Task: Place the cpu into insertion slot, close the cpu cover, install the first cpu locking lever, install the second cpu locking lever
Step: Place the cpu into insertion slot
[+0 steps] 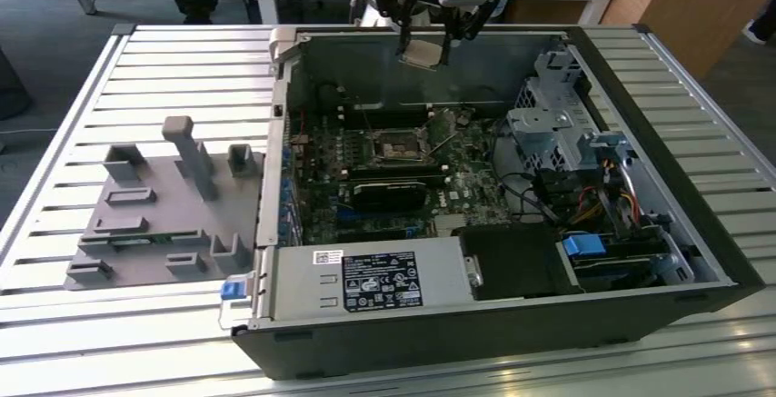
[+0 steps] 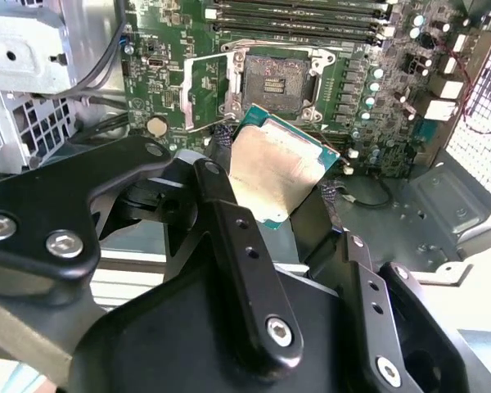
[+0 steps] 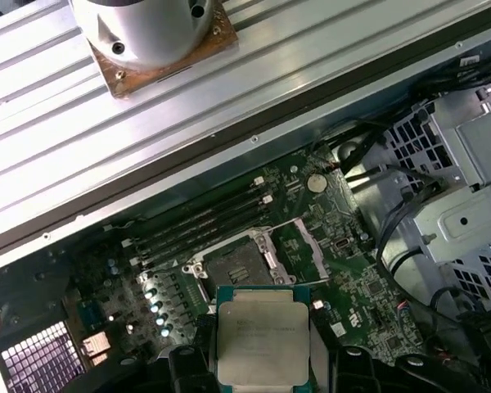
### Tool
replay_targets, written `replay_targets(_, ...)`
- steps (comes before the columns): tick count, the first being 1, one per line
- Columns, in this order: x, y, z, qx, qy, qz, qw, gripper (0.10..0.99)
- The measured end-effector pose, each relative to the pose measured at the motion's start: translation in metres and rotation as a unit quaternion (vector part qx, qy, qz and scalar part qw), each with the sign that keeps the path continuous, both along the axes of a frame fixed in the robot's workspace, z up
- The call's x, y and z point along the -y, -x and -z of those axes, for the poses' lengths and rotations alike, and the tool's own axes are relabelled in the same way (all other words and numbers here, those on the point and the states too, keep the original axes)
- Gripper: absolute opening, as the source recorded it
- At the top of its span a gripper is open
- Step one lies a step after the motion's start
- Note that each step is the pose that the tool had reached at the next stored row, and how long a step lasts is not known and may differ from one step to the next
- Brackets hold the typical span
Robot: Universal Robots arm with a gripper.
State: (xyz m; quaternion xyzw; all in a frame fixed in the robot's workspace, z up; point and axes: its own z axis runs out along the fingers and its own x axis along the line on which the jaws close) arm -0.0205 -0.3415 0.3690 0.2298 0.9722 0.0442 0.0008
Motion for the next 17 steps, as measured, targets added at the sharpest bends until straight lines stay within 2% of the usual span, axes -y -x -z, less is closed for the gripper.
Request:
replay_targets(9, 0.0, 0.0, 0.0002, 0.0, 0.0, 0.031, 0.9995, 0.537)
replay_targets(17, -0.0001, 0.0, 0.0004, 0.0, 0.0, 0.062, 0.9981, 0.537)
